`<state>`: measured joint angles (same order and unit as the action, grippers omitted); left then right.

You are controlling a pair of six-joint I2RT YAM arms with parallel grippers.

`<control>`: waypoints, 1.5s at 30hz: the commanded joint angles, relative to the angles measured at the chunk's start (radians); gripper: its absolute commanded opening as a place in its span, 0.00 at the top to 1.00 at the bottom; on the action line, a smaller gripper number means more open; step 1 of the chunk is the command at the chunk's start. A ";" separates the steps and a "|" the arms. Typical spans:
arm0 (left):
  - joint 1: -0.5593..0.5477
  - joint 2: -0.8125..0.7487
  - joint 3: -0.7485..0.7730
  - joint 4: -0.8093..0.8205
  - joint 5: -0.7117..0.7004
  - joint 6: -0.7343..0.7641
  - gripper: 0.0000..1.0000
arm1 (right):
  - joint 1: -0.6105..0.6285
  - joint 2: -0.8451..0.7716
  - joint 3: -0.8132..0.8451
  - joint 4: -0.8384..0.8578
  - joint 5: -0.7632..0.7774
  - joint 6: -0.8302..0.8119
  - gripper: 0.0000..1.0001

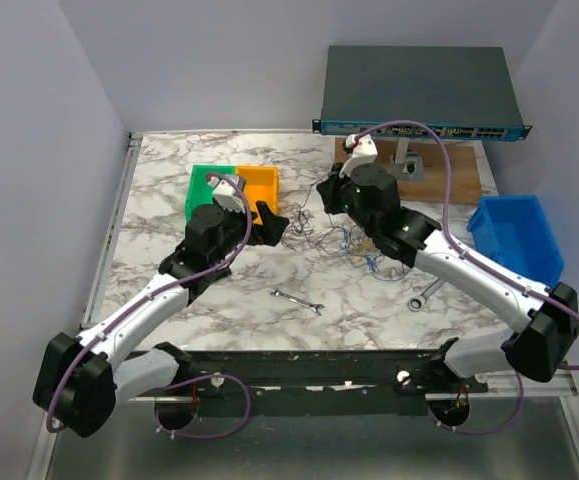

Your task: Untangle the cables

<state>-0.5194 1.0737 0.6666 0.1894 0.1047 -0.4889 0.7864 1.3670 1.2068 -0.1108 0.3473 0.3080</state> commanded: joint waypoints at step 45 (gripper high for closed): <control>0.103 0.291 0.064 0.061 -0.217 -0.114 0.91 | 0.005 -0.362 0.207 -0.195 0.380 -0.065 0.99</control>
<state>-0.4374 1.4593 0.7635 0.2436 -0.1085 -0.6022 0.7864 0.9936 1.4353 -0.2672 0.5732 0.3046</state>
